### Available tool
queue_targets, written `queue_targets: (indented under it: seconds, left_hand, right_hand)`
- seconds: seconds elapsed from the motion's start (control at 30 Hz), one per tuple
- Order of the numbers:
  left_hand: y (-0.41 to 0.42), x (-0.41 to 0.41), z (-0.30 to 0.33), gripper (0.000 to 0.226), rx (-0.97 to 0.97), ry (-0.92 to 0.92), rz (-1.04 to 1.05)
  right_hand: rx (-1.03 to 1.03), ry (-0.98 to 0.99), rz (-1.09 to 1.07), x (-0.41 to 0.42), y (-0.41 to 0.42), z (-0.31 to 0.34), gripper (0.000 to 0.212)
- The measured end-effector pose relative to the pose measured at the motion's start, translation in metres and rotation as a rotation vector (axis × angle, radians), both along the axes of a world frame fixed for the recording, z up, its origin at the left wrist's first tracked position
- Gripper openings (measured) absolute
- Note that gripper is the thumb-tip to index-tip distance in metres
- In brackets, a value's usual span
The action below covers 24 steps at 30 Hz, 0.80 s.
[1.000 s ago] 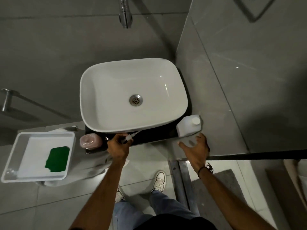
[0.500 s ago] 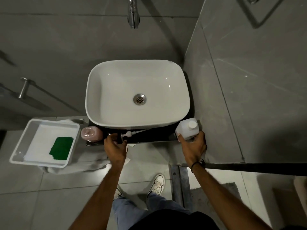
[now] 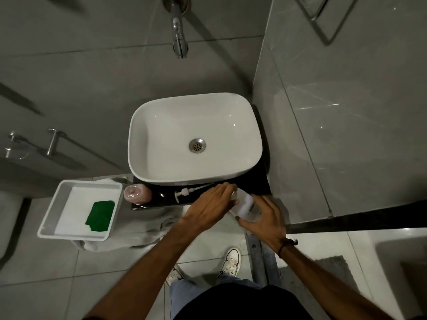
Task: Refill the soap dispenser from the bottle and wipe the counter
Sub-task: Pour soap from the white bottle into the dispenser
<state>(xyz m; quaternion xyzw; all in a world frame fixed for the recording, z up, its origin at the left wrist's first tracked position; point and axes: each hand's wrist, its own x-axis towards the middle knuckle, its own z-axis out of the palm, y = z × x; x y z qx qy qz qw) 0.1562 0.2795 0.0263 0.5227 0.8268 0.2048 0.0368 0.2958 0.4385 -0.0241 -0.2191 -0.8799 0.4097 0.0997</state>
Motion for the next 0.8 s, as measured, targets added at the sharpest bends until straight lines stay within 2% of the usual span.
queue_targets:
  seconds: [0.17, 0.23, 0.3, 0.37, 0.43, 0.57, 0.67, 0.8]
  left_hand:
    - [-0.004, 0.005, -0.001, 0.035, -0.098, -0.100, -0.004]
    - [-0.003, 0.008, 0.000, 0.039, -0.143, -0.145, 0.112]
    - [-0.006, 0.011, 0.001, 0.045, -0.200, -0.084, 0.248]
    - [-0.012, 0.012, 0.005, 0.061, -0.254, -0.063, 0.366]
    - [-0.019, 0.014, 0.005, 0.073, -0.213, -0.120, 0.430]
    - [-0.027, 0.014, 0.005, 0.058, -0.131, -0.279, 0.386]
    - [-0.029, 0.014, 0.006, 0.065, -0.180, -0.244, 0.382]
    - [-0.033, 0.014, 0.008, 0.046, -0.098, -0.305, 0.361]
  right_hand:
    - [0.158, -0.029, 0.084, 0.005, 0.005, -0.002, 0.078]
    - [0.203, -0.042, 0.096, 0.006, 0.002, 0.000, 0.076]
    - [0.229, -0.048, 0.106, 0.006, -0.003, 0.000, 0.073]
    - [0.228, -0.061, 0.105, 0.006, -0.007, -0.001, 0.068]
    - [0.216, -0.079, 0.093, 0.006, -0.008, -0.002, 0.065]
    - [0.183, -0.107, 0.124, 0.002, -0.008, -0.002, 0.073]
    - [0.157, -0.130, 0.127, 0.000, -0.009, -0.002, 0.075]
    - [0.175, -0.145, 0.137, -0.003, -0.007, -0.002, 0.075]
